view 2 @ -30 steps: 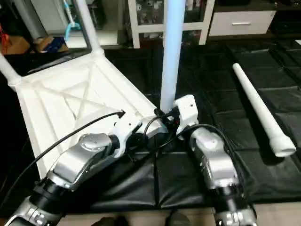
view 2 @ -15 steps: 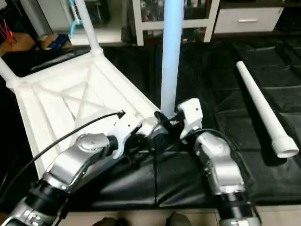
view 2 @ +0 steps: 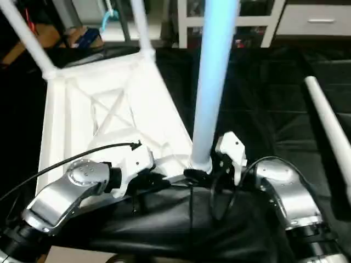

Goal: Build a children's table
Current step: Rotate leg to tighten

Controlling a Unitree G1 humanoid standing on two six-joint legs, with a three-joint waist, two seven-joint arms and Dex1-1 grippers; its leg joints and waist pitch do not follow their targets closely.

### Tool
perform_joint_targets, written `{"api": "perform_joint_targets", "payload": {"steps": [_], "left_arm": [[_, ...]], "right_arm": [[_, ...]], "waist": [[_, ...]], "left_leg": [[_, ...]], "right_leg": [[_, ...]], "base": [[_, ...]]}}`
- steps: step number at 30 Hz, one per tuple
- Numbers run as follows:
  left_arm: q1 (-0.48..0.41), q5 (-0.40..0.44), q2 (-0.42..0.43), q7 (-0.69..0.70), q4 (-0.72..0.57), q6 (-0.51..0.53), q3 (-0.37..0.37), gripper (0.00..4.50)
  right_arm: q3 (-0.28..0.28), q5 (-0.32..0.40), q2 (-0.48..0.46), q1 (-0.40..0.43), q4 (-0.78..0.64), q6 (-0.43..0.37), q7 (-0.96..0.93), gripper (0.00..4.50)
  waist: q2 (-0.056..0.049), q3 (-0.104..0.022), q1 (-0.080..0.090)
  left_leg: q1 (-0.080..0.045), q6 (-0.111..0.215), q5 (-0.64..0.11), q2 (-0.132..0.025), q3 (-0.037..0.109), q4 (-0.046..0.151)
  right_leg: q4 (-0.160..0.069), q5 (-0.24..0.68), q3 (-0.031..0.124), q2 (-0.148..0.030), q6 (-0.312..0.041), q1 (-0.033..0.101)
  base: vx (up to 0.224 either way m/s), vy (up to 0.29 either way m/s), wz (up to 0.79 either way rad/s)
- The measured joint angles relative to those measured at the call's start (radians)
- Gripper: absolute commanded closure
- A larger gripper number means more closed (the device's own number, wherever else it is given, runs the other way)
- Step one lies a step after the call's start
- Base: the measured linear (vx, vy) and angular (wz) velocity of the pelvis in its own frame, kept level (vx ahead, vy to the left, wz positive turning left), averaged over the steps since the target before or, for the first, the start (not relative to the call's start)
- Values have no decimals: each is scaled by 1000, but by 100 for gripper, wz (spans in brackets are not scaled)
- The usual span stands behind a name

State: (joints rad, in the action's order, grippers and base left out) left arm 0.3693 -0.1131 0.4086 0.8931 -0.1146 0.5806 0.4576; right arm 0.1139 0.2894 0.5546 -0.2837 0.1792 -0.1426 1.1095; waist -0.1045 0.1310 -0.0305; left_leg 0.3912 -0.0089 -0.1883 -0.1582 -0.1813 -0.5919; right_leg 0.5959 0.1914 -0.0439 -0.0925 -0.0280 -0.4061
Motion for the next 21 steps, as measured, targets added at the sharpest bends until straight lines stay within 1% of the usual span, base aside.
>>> {"api": "perform_joint_targets", "payload": {"steps": [4, 6, 9, 11, 21], "left_arm": [[0, 1, 8, 8, 1, 0, -1, 450], [-1, 2, 10, 11, 1, 0, -1, 450], [-1, 2, 13, 13, 1, 1, 0, 450], [-1, 1, 14, 16, 1, 1, 0, 450], [-1, 0, 15, 19, 1, 0, 0, 450]], "right_arm": [[1, 6, -6, 0, 8, 0, 13, 98], [1, 12, -11, 1, 15, 0, 16, 123], [0, 17, -15, 2, 18, 7, 25, 134], [0, 18, -15, 5, 18, 14, 27, 157], [-9, 20, -24, 17, 18, 25, 24, 167]], "waist": [[0, 0, 0], [0, 0, 0], [0, 0, 1], [0, 0, 1], [0, 0, 1]], "left_leg": [[1, 0, 0, 0, 0, -4], [0, 0, 0, 0, -1, -4], [-1, -1, 0, 0, -2, -5], [-1, -1, 0, 1, -2, -5], [-1, 0, 0, 0, -2, -5]], "right_leg": [[0, -1, 1, -1, -1, 1], [0, -1, 2, -1, -1, 2], [0, -1, 4, -1, -1, 3], [0, -1, 4, -1, -1, 3], [0, -1, 3, -1, -1, 3]], "base": [[0, 0, 0], [0, 0, 0], [0, 0, 0], [0, 0, 0], [0, 0, 0]]}}
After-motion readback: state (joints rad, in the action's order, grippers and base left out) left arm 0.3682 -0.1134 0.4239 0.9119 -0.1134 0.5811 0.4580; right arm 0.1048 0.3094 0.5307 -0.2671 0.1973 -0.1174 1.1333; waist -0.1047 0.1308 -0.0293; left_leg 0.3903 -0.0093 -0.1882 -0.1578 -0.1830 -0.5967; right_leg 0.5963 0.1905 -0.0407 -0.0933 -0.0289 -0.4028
